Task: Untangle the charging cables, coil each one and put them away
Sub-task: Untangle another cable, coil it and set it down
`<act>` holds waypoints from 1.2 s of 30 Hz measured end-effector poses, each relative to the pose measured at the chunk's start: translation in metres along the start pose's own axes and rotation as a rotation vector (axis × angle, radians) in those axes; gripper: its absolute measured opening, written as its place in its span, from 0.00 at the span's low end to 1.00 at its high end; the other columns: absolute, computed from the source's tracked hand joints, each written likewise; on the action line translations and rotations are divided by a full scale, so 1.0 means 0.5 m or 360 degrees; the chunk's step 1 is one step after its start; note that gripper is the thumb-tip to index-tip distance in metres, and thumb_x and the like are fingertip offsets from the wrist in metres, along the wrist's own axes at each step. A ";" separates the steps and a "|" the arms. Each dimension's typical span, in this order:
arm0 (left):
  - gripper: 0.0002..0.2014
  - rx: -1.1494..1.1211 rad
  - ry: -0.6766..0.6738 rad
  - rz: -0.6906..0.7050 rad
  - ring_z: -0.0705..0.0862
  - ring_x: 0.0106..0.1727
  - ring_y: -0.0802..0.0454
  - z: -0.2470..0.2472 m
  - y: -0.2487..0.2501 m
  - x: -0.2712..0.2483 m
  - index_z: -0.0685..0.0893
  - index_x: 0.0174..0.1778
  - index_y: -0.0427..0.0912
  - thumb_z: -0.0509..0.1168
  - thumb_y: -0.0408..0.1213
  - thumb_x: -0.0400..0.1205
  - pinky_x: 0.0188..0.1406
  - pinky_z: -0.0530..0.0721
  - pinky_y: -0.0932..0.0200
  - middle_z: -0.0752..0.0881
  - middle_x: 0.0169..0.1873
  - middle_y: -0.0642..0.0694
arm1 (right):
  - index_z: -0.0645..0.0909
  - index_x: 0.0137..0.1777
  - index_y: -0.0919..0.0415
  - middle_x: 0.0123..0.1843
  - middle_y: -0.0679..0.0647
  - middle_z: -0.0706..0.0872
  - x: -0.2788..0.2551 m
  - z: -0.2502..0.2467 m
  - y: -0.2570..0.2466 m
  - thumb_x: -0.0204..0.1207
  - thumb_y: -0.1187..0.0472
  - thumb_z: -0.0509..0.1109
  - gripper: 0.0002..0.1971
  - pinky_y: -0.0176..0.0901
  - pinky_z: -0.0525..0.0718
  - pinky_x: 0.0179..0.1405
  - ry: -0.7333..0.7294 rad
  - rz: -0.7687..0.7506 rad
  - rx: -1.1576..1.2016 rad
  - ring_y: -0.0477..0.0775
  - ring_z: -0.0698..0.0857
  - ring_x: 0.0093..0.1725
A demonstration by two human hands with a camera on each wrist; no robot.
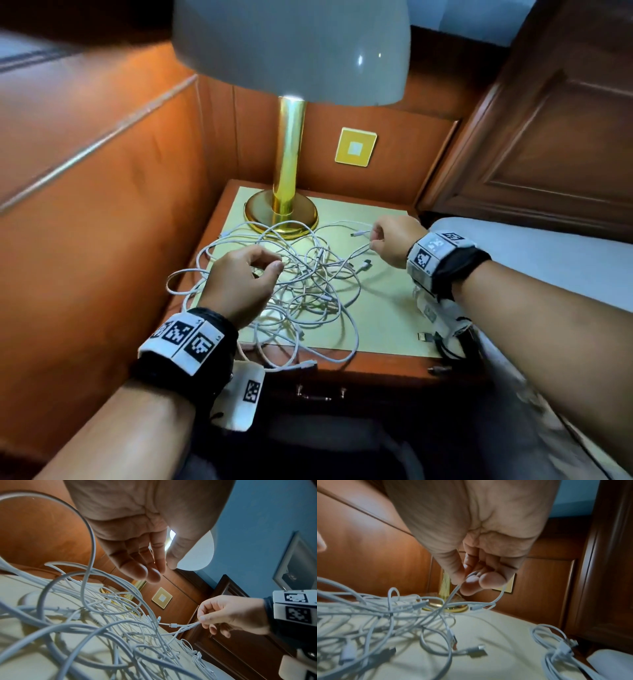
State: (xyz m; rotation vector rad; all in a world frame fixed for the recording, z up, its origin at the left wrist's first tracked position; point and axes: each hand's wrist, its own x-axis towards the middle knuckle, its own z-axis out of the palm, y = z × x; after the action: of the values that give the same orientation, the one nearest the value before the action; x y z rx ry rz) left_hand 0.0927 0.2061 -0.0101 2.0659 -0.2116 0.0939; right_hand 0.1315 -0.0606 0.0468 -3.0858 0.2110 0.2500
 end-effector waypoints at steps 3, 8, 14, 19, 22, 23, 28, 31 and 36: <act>0.04 0.0058 0.0018 0.0012 0.90 0.42 0.52 -0.008 0.001 -0.006 0.90 0.48 0.46 0.71 0.39 0.82 0.46 0.86 0.56 0.90 0.42 0.54 | 0.84 0.49 0.52 0.53 0.52 0.90 -0.017 -0.018 -0.018 0.81 0.61 0.68 0.04 0.40 0.78 0.48 0.0071 -0.0070 0.0192 0.56 0.88 0.55; 0.03 0.0107 0.0096 -0.0021 0.89 0.41 0.54 -0.026 -0.007 -0.012 0.90 0.47 0.46 0.72 0.38 0.81 0.50 0.85 0.57 0.91 0.42 0.54 | 0.87 0.59 0.54 0.58 0.54 0.90 -0.038 0.049 -0.035 0.80 0.66 0.68 0.12 0.41 0.83 0.56 -0.0164 -0.0043 0.0028 0.56 0.88 0.57; 0.02 0.0144 0.0243 -0.0030 0.85 0.38 0.56 -0.048 -0.022 -0.020 0.89 0.43 0.49 0.73 0.37 0.80 0.44 0.79 0.69 0.89 0.39 0.56 | 0.84 0.63 0.52 0.62 0.52 0.86 -0.059 0.083 -0.056 0.82 0.59 0.70 0.12 0.44 0.81 0.60 -0.0164 -0.0118 0.0064 0.55 0.84 0.63; 0.07 0.0072 0.0339 -0.0055 0.84 0.35 0.56 -0.065 -0.046 -0.015 0.87 0.40 0.52 0.73 0.35 0.79 0.45 0.82 0.60 0.86 0.34 0.58 | 0.86 0.60 0.52 0.55 0.51 0.88 -0.057 0.089 -0.123 0.82 0.56 0.70 0.09 0.41 0.80 0.52 -0.0062 -0.0313 0.0254 0.54 0.85 0.55; 0.03 0.0082 0.0403 -0.0048 0.83 0.37 0.58 -0.073 -0.051 -0.016 0.89 0.44 0.46 0.73 0.34 0.79 0.45 0.80 0.62 0.87 0.36 0.56 | 0.85 0.59 0.50 0.49 0.48 0.86 -0.055 0.100 -0.168 0.81 0.57 0.72 0.09 0.41 0.81 0.51 -0.0044 -0.0404 0.0336 0.53 0.84 0.51; 0.03 0.0079 0.0415 -0.0047 0.83 0.38 0.58 -0.075 -0.054 -0.015 0.89 0.45 0.46 0.73 0.33 0.79 0.45 0.79 0.63 0.88 0.37 0.55 | 0.84 0.60 0.49 0.47 0.47 0.84 -0.054 0.105 -0.182 0.80 0.57 0.73 0.10 0.42 0.81 0.51 -0.0033 -0.0418 0.0361 0.52 0.83 0.50; 0.03 0.0100 0.0397 -0.0067 0.84 0.41 0.56 -0.080 -0.055 -0.016 0.89 0.46 0.44 0.73 0.32 0.79 0.47 0.77 0.63 0.88 0.39 0.53 | 0.79 0.68 0.46 0.46 0.43 0.77 -0.049 0.121 -0.233 0.79 0.62 0.68 0.18 0.45 0.81 0.51 0.0042 -0.0492 0.0421 0.50 0.78 0.47; 0.03 0.0102 0.0380 -0.0087 0.84 0.41 0.55 -0.082 -0.059 -0.015 0.89 0.46 0.44 0.73 0.32 0.79 0.48 0.79 0.62 0.89 0.39 0.52 | 0.84 0.63 0.47 0.49 0.45 0.75 -0.052 0.122 -0.252 0.80 0.55 0.69 0.13 0.42 0.76 0.48 -0.0037 -0.0560 0.0269 0.50 0.76 0.49; 0.04 0.0135 0.0310 -0.0119 0.83 0.42 0.58 -0.085 -0.062 -0.017 0.90 0.48 0.45 0.72 0.33 0.80 0.48 0.77 0.65 0.89 0.42 0.52 | 0.87 0.54 0.51 0.48 0.50 0.85 -0.046 0.110 -0.257 0.83 0.50 0.69 0.09 0.42 0.79 0.47 0.0045 -0.0539 0.0344 0.54 0.83 0.50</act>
State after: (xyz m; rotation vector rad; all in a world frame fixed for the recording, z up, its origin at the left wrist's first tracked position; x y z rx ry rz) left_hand 0.0913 0.2587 -0.0174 2.1306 -0.0107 0.2610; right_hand 0.1181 0.0724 -0.0003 -2.8476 -0.2650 0.1577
